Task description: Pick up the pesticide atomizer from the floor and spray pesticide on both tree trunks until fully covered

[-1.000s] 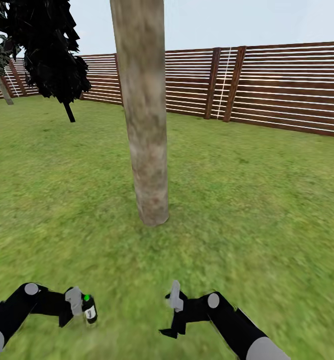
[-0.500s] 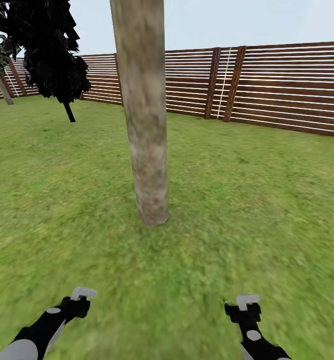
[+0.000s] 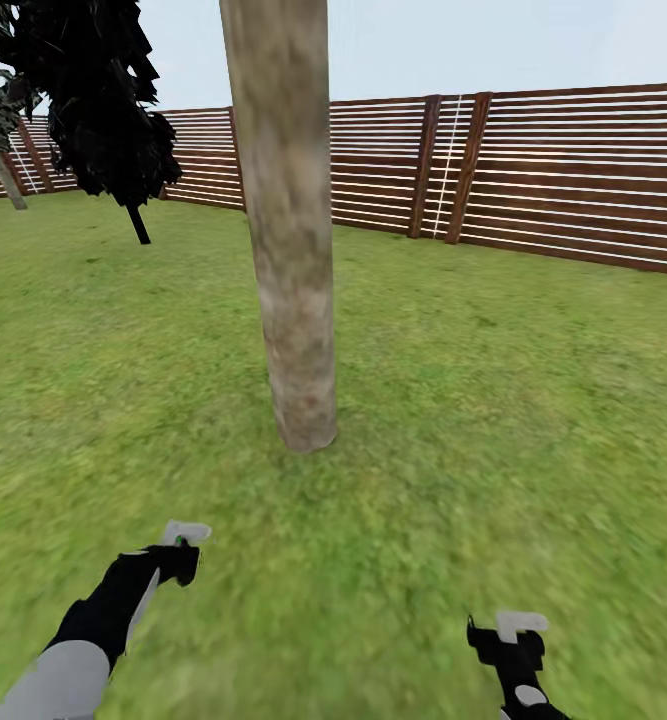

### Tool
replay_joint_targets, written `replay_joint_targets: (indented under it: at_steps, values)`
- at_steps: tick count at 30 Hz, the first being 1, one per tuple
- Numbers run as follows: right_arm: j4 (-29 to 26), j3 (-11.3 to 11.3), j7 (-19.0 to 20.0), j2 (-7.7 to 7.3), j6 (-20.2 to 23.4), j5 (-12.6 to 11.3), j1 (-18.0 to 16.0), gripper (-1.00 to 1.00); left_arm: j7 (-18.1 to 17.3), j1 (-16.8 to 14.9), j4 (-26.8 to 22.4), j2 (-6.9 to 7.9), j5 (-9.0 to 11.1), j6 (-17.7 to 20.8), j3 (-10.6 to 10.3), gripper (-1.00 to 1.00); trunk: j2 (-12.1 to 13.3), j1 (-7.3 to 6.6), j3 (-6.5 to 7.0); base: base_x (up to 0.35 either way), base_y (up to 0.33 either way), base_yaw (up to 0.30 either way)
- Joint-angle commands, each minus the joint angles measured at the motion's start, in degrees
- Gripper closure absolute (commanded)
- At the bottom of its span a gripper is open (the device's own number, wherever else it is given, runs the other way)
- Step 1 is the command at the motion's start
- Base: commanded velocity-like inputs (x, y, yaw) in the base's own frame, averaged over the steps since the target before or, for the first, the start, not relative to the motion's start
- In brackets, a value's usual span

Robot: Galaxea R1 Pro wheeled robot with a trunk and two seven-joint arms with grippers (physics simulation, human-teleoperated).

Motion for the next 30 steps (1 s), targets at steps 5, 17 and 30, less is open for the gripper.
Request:
replay_joint_targets:
  at_steps: [5, 17, 30]
  values:
    - [0.11, -0.42, -0.01, -0.08, -4.01, 0.81, 0.95, -1.00, -0.62, 0.00, -5.29, -1.69, -0.53, 8.78, -0.82, 1.00, -0.02, -0.01, -0.05, 0.004, 0.000, 0.000]
    - [0.12, -0.33, -0.06, 0.03, -4.18, 0.85, 1.19, -1.00, 0.12, 0.55, -8.97, -6.33, -0.76, 9.25, -2.30, 1.00, -0.02, -0.01, -0.05, 0.231, -0.144, 0.000]
    - [0.13, -0.33, -0.08, 0.04, -4.18, 0.92, 1.19, -1.00, 0.04, -0.49, -9.00, -6.40, -0.82, 9.78, -5.54, 1.00, -0.02, -0.01, -0.05, -0.005, -0.221, 0.000]
